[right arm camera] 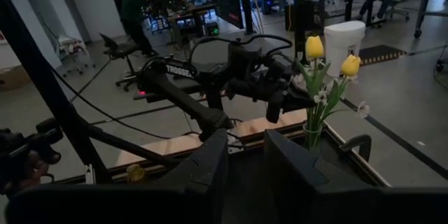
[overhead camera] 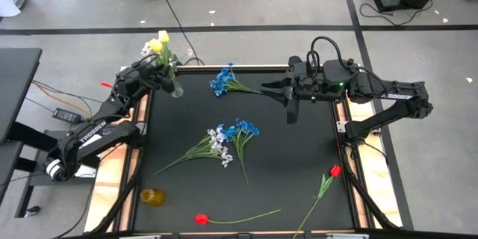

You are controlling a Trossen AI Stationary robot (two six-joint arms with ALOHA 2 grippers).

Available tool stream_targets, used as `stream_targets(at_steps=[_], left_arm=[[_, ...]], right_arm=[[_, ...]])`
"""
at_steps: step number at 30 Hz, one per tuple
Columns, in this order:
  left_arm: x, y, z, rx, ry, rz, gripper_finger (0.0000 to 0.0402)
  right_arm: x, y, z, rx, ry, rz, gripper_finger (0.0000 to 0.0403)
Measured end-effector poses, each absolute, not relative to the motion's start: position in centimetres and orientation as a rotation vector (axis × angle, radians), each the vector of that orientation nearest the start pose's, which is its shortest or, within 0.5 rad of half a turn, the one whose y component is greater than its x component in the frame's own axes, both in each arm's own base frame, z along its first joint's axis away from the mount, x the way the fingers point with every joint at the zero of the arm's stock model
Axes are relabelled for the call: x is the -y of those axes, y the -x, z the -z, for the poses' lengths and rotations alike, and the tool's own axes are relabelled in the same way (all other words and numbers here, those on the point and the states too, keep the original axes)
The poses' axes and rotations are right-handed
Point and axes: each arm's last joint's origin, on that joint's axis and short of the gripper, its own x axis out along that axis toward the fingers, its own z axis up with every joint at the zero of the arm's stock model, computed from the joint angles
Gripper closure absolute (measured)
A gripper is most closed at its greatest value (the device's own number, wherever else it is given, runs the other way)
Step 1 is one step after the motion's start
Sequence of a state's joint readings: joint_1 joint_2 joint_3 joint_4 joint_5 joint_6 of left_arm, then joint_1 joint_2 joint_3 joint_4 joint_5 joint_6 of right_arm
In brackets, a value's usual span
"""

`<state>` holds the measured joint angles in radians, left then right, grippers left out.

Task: Sort flowers into vase by color
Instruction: Put the yellow flower into the transparent vase

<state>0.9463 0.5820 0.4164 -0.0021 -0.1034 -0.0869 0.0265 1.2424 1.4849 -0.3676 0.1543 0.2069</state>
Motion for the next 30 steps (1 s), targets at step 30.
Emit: stream_targets(at_steps=[30], left_arm=[[-9.1, -6.1, -34.3, -0.207, 0.121, -1.091, 0.0162]], right_arm=[[-0.2, -25.4, -45.8, -0.111, -0.195, 0.140, 0.0299]])
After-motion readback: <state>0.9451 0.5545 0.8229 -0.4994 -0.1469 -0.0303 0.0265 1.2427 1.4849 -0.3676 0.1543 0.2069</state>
